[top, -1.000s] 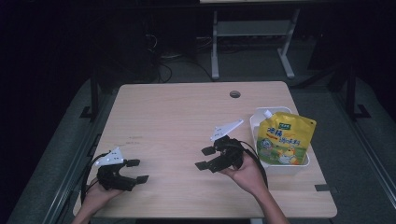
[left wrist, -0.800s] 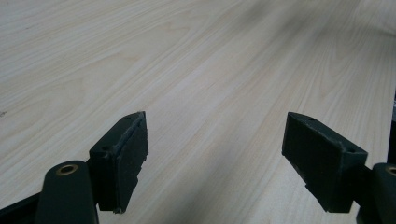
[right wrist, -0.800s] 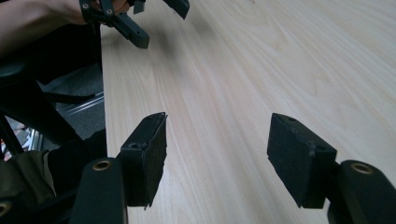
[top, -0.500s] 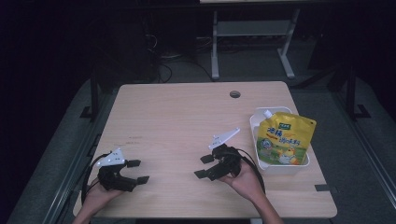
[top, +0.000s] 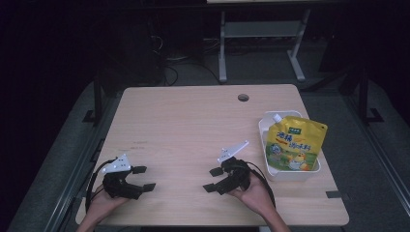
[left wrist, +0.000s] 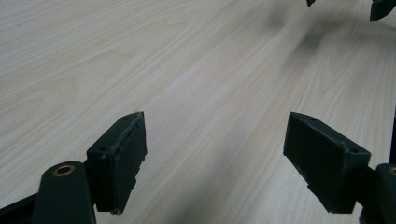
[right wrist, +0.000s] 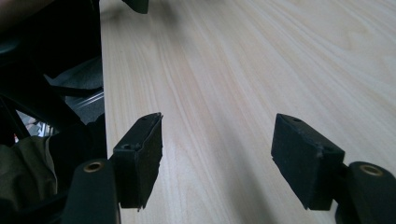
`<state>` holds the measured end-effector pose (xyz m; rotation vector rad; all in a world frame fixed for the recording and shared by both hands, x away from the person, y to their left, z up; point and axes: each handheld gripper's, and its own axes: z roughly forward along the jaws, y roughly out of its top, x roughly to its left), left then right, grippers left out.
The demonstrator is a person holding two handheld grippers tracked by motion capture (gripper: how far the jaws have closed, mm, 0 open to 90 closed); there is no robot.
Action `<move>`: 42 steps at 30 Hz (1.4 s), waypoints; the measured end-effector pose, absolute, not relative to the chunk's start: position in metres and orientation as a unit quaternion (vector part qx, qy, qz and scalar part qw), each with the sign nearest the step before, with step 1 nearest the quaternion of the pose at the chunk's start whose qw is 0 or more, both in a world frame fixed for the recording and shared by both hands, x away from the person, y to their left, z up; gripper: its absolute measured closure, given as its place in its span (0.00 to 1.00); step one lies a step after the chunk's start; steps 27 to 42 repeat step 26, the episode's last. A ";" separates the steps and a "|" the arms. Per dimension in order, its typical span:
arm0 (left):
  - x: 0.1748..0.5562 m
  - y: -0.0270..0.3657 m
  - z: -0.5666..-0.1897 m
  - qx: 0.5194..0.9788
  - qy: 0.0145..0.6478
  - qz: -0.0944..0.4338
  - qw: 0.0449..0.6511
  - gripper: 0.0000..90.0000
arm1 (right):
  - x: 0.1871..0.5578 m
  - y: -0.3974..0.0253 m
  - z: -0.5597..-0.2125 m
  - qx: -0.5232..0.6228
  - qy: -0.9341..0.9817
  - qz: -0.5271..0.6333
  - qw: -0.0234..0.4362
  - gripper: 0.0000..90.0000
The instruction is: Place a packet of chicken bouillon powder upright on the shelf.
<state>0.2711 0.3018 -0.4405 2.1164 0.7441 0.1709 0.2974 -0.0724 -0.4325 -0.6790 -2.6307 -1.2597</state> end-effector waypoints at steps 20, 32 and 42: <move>0.267 0.292 -0.448 0.865 0.279 0.069 0.411 0.23 | 0.283 -0.074 -0.451 -0.222 -0.872 -0.426 0.096 0.34; 0.268 0.294 -0.449 0.862 0.285 0.068 0.414 0.23 | 0.281 -0.069 -0.452 -0.220 -0.870 -0.431 0.095 0.33; 0.268 0.294 -0.449 0.862 0.285 0.068 0.414 0.23 | 0.281 -0.069 -0.452 -0.220 -0.870 -0.431 0.095 0.33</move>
